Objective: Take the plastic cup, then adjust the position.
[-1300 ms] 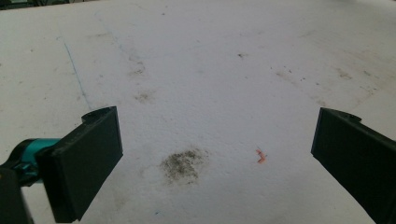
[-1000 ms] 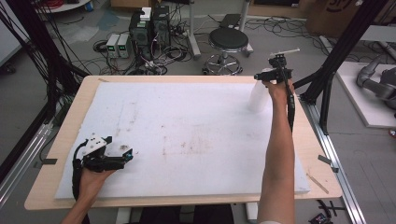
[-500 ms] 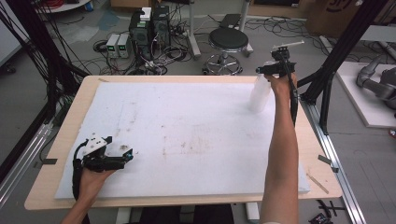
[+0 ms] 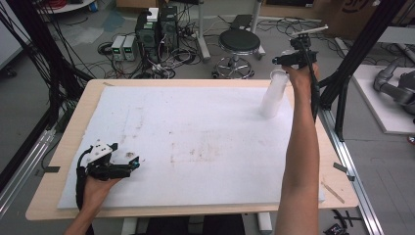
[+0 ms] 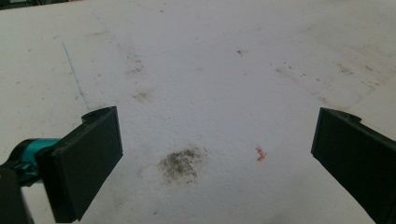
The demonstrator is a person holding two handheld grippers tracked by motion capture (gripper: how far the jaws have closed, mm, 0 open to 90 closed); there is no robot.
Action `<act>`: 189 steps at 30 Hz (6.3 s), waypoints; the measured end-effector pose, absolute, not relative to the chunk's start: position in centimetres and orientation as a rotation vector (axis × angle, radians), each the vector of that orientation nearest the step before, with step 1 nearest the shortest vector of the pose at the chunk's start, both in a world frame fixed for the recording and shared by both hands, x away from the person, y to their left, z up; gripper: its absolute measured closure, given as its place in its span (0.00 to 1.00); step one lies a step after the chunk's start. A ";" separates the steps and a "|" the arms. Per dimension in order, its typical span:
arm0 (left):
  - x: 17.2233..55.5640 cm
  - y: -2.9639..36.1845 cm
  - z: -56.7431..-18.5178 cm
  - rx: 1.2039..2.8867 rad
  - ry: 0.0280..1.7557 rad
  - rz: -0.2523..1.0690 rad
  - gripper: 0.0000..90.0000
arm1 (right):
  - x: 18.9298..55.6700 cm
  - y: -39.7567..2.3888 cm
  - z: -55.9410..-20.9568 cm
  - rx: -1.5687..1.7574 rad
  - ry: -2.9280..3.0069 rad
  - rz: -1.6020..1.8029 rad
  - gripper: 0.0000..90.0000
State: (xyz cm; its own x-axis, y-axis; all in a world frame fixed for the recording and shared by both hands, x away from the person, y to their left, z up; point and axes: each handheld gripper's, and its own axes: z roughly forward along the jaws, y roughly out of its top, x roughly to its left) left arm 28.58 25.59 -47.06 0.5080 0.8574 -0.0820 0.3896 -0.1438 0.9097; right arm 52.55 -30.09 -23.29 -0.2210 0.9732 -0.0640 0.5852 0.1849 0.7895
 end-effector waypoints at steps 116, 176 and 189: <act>28.8 25.7 -46.9 1.747 1.045 0.555 0.02 | 32.4 -14.4 -35.1 0.207 2.519 1.744 0.46; 31.3 11.6 -39.3 1.731 0.123 0.064 0.02 | 32.1 -13.8 -34.3 0.094 2.530 1.865 0.46; 30.9 10.6 -39.8 1.721 0.087 0.037 0.10 | 31.8 -13.4 -34.3 0.077 2.534 1.881 0.46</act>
State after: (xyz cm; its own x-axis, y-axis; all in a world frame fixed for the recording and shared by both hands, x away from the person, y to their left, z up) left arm 30.87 10.64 -39.79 0.9966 0.0790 -0.0249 0.0365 -0.1496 0.9881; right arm 31.78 -13.41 -34.31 -0.9987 0.0302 0.0407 0.0477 0.2886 0.9562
